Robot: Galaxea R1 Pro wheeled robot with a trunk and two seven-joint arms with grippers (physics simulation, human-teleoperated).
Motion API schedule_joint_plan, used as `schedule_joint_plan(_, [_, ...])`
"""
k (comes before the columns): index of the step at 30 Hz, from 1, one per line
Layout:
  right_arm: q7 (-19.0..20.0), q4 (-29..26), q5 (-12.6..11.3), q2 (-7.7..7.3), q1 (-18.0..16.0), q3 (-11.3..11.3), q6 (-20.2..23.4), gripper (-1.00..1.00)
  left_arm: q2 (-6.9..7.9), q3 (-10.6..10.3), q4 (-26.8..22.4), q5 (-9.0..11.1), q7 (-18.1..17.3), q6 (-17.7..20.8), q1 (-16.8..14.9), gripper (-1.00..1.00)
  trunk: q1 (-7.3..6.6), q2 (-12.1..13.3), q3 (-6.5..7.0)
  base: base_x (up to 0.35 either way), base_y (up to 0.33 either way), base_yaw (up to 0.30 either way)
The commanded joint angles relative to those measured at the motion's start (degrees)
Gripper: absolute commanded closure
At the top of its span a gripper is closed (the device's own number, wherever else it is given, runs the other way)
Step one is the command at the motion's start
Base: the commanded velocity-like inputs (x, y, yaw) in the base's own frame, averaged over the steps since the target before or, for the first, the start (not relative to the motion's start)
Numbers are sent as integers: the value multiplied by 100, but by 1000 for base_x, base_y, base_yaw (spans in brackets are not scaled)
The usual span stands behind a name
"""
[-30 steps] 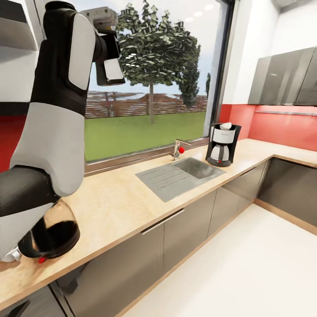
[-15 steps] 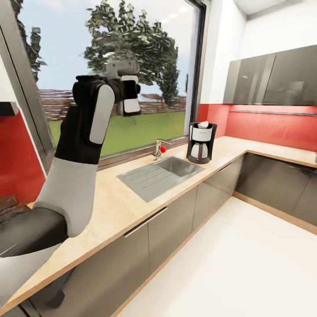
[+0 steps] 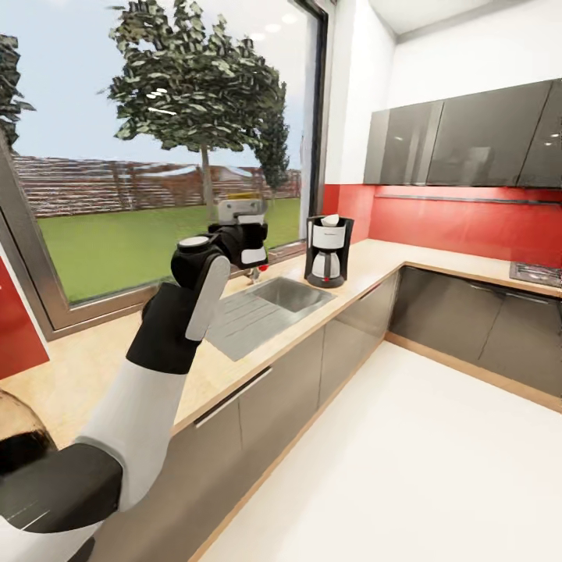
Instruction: Set up a coffee station on the kitchen countertop: keep the coffee maker on the countertop, move the bottle of coffee from the kitchen shelf to the counter next to the coffee maker, place a paper coffee filter on top of the coffee maker, put the saucer next to the coffee maker with the coffee cup on the saucer, and place the electric kettle next to the coffee maker.
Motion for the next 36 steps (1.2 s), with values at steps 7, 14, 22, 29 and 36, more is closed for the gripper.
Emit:
schedule_joint_plan(7, [6,9,-8,0,-10,15,-44,-100,0,-17,15,44,59,-44,173,100,67,-129,-63,0,0,-17])
schedule_joint_plan(14, [16,2,-27,0,-10,5,-40,-100,0,-18,47,36,61,-60,244,100,221,-409,-188,0,0,-1])
schedule_joint_plan(22, [11,1,-28,0,-10,4,-37,-100,0,-18,134,35,61,-106,259,100,397,-730,-332,0,0,0])
schedule_joint_plan(29, [11,-5,-28,0,-10,4,-38,-100,0,-18,161,35,61,-111,263,100,550,-1011,-458,0,0,0])
schedule_joint_plan(36, [11,-7,-29,-7,-10,4,-43,-100,0,-18,157,38,61,-117,367,100,704,-1292,-583,0,0,0])
